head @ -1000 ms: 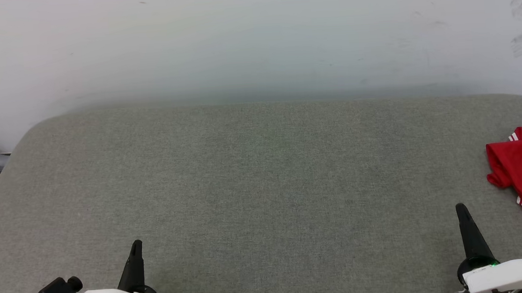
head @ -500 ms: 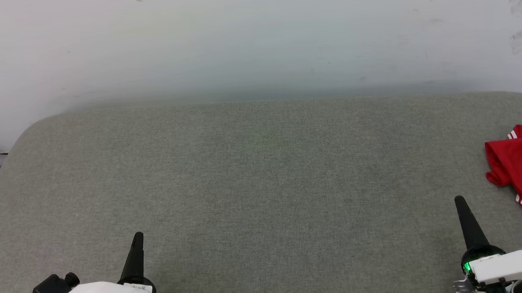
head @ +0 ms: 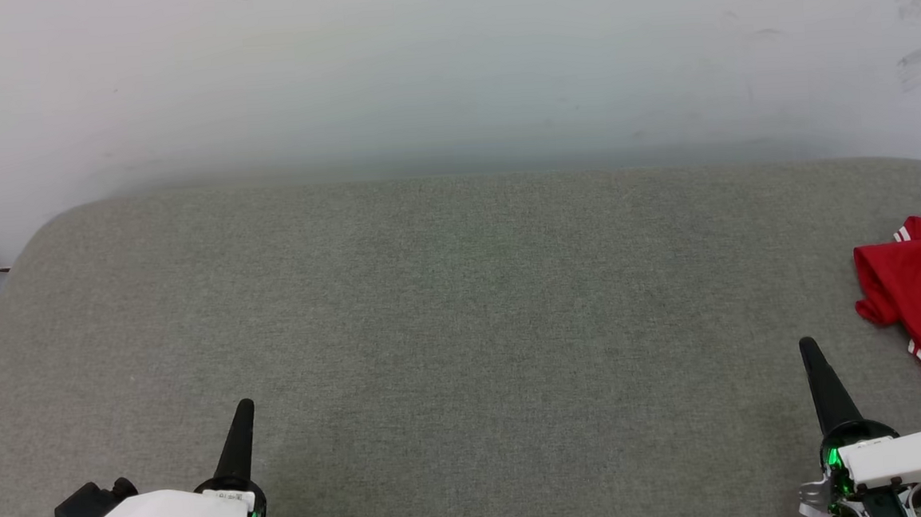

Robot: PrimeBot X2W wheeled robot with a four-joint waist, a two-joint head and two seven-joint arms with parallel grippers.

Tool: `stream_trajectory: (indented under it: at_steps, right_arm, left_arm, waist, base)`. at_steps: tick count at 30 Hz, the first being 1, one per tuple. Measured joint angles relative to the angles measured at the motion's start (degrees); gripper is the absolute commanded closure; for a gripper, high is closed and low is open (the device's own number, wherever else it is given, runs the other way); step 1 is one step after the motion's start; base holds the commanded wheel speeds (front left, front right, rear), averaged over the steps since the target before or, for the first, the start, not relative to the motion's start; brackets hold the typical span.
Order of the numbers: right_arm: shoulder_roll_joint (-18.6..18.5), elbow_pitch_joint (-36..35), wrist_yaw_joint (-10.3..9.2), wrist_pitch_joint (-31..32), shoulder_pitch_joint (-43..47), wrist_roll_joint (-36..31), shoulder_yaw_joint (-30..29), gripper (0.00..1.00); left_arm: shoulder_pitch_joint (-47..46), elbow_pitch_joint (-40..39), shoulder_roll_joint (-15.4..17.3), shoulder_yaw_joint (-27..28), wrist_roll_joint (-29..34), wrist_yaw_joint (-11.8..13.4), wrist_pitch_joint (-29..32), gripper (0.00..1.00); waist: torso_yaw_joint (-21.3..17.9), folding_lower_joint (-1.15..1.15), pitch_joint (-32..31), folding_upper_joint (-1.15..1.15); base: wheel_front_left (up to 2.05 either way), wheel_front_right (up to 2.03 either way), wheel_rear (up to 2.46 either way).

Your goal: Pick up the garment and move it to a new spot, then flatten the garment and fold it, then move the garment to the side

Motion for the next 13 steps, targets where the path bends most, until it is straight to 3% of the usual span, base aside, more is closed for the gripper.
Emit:
stream_trajectory:
  at_steps: [13]
  right_arm:
    - [0.01,0.87,0.0,1.71,-1.53,6.42,-0.3,1.0]
  left_arm:
    - [-1.36,0.75,-0.21,0.77,-6.88,-0.87,1.65,1.0]
  waist:
    - [-0.24,0.0,0.31,0.0]
  base:
    - [0.0,0.0,0.0]
